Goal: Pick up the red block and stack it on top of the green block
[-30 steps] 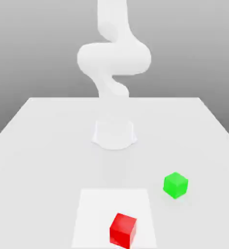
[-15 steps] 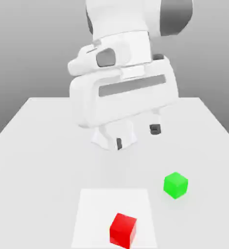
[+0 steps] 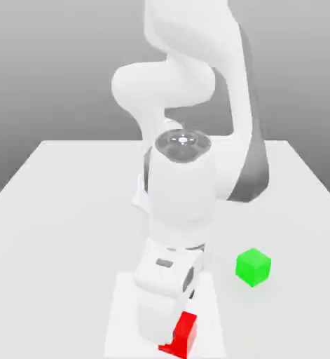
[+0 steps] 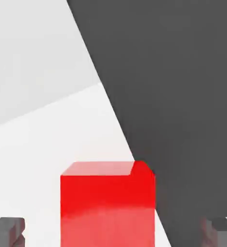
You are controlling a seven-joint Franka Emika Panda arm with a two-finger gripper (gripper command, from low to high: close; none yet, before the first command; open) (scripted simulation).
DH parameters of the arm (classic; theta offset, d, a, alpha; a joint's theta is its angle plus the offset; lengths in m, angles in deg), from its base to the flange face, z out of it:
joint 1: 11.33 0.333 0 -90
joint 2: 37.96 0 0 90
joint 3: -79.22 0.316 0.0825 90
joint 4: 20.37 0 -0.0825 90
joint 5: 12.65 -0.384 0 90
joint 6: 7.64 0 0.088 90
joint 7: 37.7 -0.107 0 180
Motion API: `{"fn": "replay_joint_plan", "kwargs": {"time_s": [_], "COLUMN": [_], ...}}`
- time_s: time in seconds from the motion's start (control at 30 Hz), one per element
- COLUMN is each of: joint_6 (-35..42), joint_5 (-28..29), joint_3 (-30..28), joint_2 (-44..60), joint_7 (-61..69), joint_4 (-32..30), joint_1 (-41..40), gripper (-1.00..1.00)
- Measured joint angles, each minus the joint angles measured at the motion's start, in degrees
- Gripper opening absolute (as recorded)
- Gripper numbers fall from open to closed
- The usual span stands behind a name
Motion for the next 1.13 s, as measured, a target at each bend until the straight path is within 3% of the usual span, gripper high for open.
{"fn": "replay_joint_plan", "kwargs": {"time_s": [0.23,0.4,0.8,1.03,1.07,1.13], "joint_6": [-0.16,6.9,8.72,-2.92,-4.67,-4.67], "joint_5": [-0.11,4.74,11.01,11.41,11.42,11.42], "joint_3": [0.2,-2.84,8.12,9.27,9.28,9.28], "joint_2": [0.34,-8.53,-31.2,-21.34,-19.52,-19.52], "joint_7": [0.11,-3.33,6.66,7.73,7.72,7.72], "joint_4": [0.06,-1.67,-22.33,-23.79,-23.73,-23.73], "joint_1": [-0.18,2.15,17.19,18.54,18.55,18.51], "gripper": [-1.0,-1.0,-1.0,-1.0,1.0,1.0]}}
